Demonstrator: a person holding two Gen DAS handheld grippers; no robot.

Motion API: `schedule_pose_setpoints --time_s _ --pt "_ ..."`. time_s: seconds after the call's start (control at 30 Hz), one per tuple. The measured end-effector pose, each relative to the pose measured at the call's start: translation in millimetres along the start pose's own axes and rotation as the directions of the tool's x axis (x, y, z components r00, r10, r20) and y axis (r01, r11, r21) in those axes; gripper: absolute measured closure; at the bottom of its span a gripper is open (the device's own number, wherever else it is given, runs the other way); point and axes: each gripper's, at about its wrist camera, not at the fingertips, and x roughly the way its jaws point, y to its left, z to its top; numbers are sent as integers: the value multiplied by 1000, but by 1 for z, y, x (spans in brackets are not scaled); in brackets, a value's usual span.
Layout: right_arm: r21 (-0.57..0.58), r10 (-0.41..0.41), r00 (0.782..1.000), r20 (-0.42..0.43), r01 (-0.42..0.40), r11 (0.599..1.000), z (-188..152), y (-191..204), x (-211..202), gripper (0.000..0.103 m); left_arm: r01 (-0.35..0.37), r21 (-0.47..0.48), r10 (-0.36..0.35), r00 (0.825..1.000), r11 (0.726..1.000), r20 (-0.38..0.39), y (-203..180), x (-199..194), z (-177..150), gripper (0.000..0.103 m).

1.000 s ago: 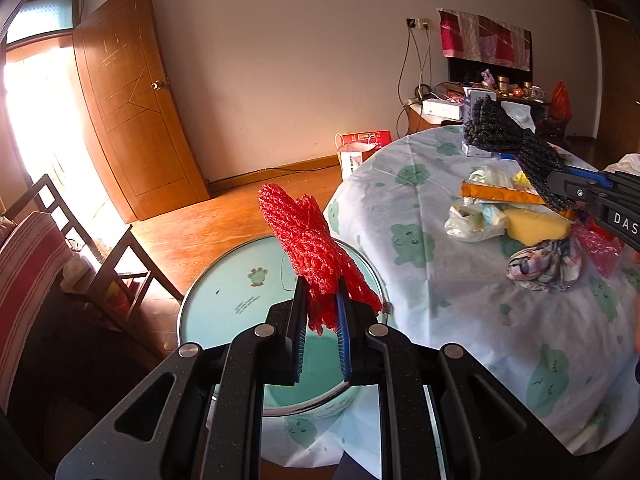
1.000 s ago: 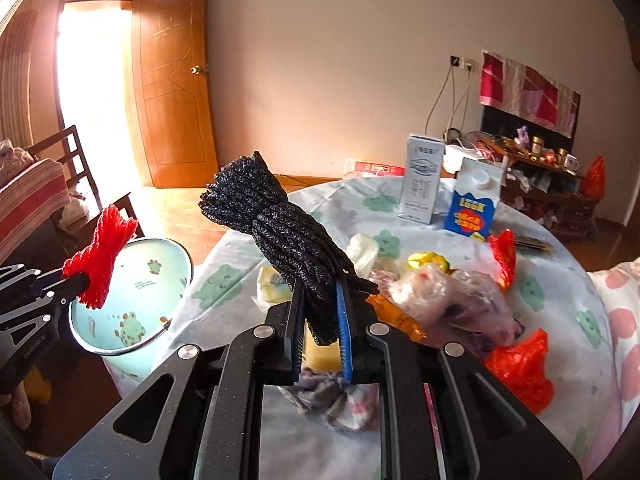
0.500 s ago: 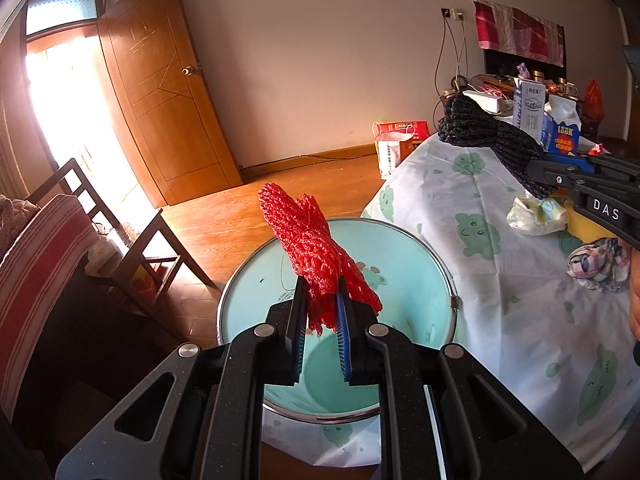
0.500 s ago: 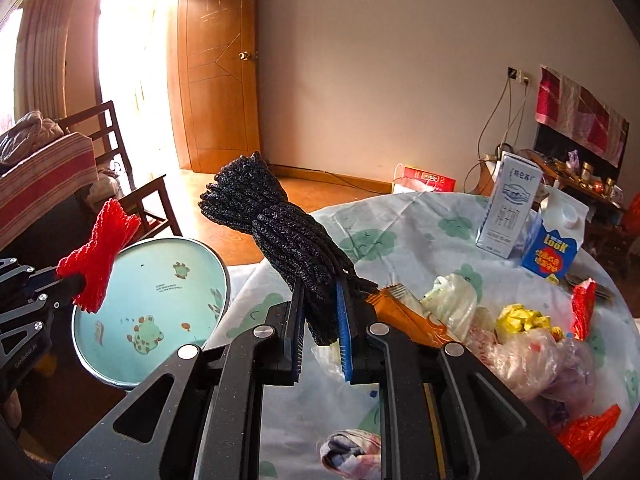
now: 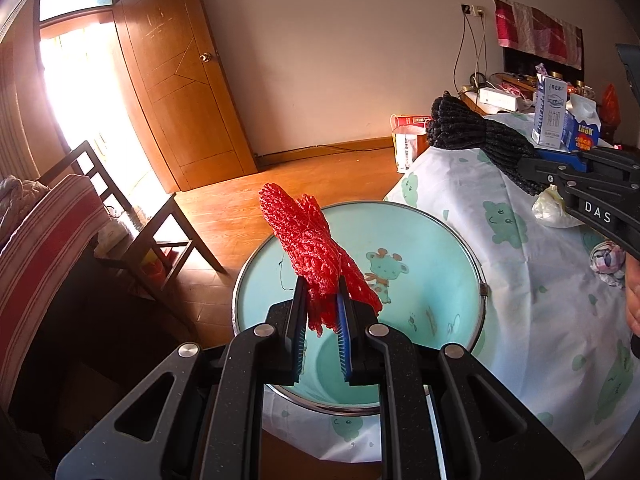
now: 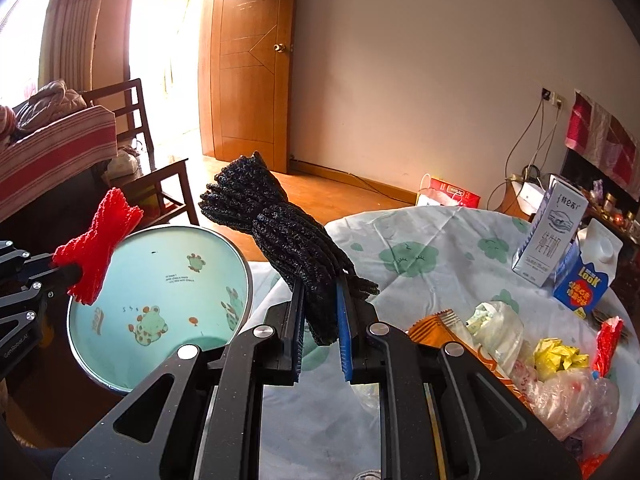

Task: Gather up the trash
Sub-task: 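Carry the red net with the left tool while the right tool carries the black net over the bucket, then open both tools to drop the nets into the blue bucket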

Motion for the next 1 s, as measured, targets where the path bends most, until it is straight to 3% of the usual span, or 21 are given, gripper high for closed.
schedule_pose_setpoints --time_s 0.8,0.93,1.0 --pt "-53 31 999 -17 -32 998 1 12 5 87 10 -15 -10 1000 1000 -15 5 5 0 88" --pt "-82 64 998 -27 -66 994 1 17 6 82 12 -20 -12 1000 1000 -12 6 4 0 82" --pt "-98 73 997 -24 -76 992 1 20 6 72 14 -17 -14 1000 1000 -9 6 3 1 68"
